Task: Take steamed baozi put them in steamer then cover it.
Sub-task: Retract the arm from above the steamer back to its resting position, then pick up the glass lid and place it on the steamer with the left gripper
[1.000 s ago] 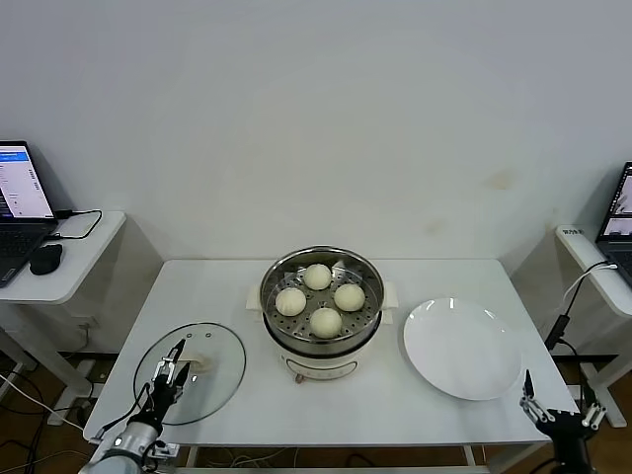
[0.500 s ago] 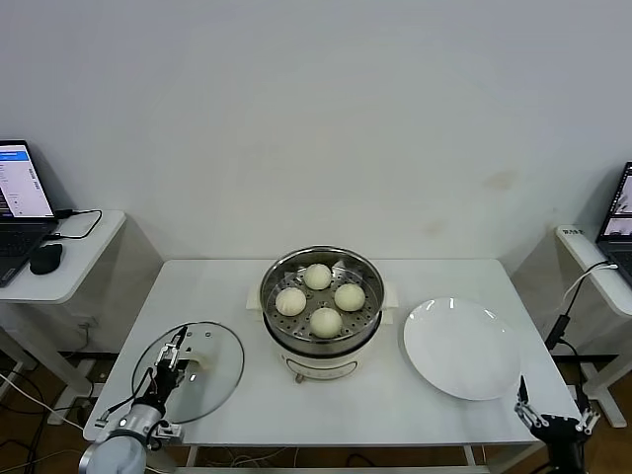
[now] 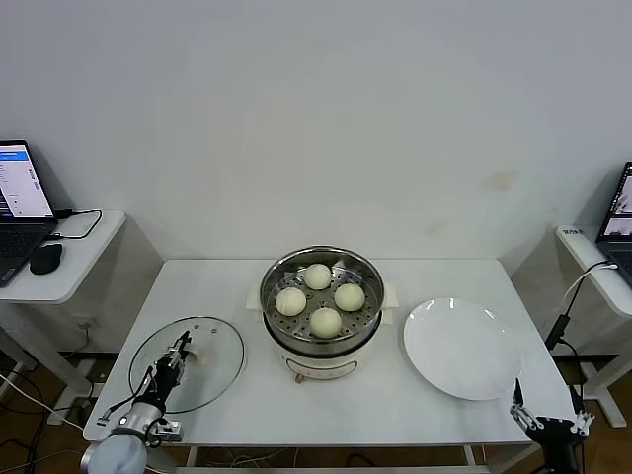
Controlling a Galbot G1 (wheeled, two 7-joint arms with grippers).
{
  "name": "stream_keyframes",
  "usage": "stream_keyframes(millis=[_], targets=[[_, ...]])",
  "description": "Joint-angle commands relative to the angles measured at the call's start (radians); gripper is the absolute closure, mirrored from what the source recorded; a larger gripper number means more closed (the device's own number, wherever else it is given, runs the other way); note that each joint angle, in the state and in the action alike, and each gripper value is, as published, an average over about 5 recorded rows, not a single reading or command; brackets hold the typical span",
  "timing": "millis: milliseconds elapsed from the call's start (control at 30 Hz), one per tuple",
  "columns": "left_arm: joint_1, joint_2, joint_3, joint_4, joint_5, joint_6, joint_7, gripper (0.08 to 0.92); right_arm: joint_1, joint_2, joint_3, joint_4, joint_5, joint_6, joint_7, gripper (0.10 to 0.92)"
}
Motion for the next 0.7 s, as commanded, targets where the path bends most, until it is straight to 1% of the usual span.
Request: stream_keyframes(millis=[33, 133, 200, 367, 500, 700], targets=[[0.023, 0.004, -0.025, -0.048, -0.037, -0.014, -0.031, 0.744, -0.001, 0.001, -0.007, 0.003, -0.005, 0.001, -0.001, 0.203], [0.048, 0.007, -0.043, -0.091, -0.049, -0.012, -0.041, 0.829, -0.002, 0.0, -0.014, 0.005, -0.008, 0.002, -0.001, 0.202], [0.07, 0.007, -0.059, -0.126, -0.056, -0.008, -0.045, 0.864, -0.003, -0.001, -0.018, 0.007, -0.01, 0.003, -0.001, 0.202], [0.134, 0.012, -0.096, -0.242, -0.098, 0.04, -0.034, 0.874, -0.008, -0.003, -0.027, 0.014, -0.013, 0.004, -0.001, 0.203], [0.199, 0.032, -0.111, -0.384, -0.189, 0.138, 0.021, 0.874, -0.011, -0.006, -0.038, 0.014, -0.019, 0.005, -0.001, 0.203], [0.263, 0.089, -0.107, -0.61, -0.346, 0.292, 0.149, 0.874, -0.015, -0.002, -0.065, 0.016, -0.039, 0.009, 0.0, 0.203]])
